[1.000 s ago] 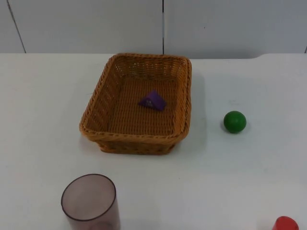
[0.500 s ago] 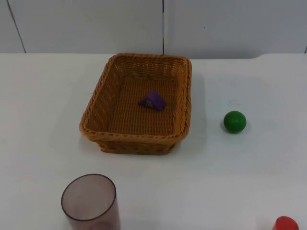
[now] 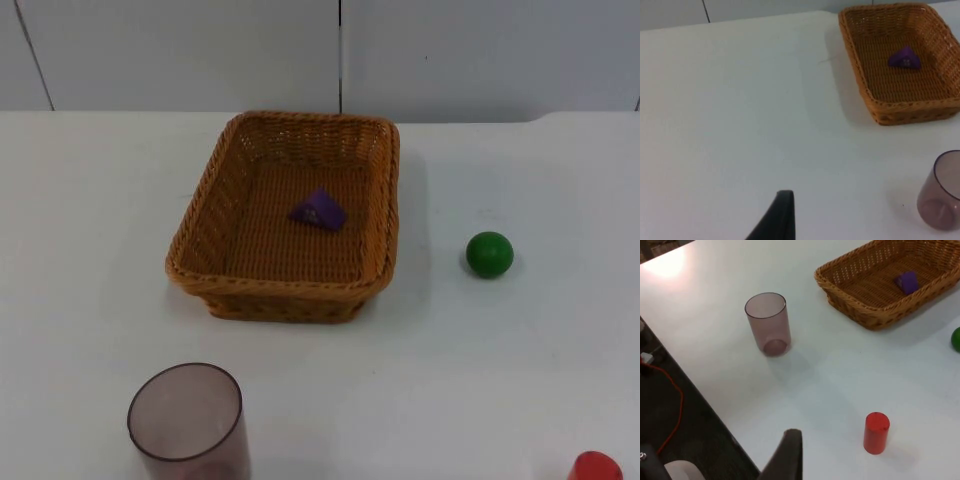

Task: Pick up the basket with the left hand and place the triangular block into the basket with the right hand.

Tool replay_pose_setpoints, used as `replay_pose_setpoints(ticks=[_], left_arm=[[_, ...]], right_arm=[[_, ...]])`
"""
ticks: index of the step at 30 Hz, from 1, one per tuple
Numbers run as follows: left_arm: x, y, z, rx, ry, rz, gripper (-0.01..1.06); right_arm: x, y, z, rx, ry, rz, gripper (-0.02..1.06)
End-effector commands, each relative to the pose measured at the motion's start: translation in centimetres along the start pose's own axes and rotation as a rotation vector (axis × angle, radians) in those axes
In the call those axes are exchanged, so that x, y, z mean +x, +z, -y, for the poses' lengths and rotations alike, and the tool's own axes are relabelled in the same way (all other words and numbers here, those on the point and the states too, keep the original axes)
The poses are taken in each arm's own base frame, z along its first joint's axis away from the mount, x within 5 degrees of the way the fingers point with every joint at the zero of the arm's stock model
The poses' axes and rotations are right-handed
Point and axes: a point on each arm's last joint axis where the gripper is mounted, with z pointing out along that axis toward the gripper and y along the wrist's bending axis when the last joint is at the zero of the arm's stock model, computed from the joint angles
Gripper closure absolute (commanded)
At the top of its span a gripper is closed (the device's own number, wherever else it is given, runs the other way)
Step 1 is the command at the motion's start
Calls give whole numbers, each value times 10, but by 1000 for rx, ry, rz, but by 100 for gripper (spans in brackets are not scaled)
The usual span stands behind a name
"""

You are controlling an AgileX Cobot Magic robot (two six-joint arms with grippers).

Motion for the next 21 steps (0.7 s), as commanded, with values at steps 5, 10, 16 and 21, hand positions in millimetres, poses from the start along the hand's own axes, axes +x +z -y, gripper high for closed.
replay_pose_setpoints(ticks=[5,10,16,21], left_arm=[[1,0,-1,-5,-8,-2,0],[1,0,-1,-5,-8,-2,0],[1,0,-2,-22,-28,-3,0],[2,0,-3,-33,-38,-3,0]], right_arm=[[1,0,0,-3,-7,2,18],[1,0,0,-3,-7,2,5],[1,0,-1,-5,-7,1,-1],[1,0,-1,-14,-2,1,-1]])
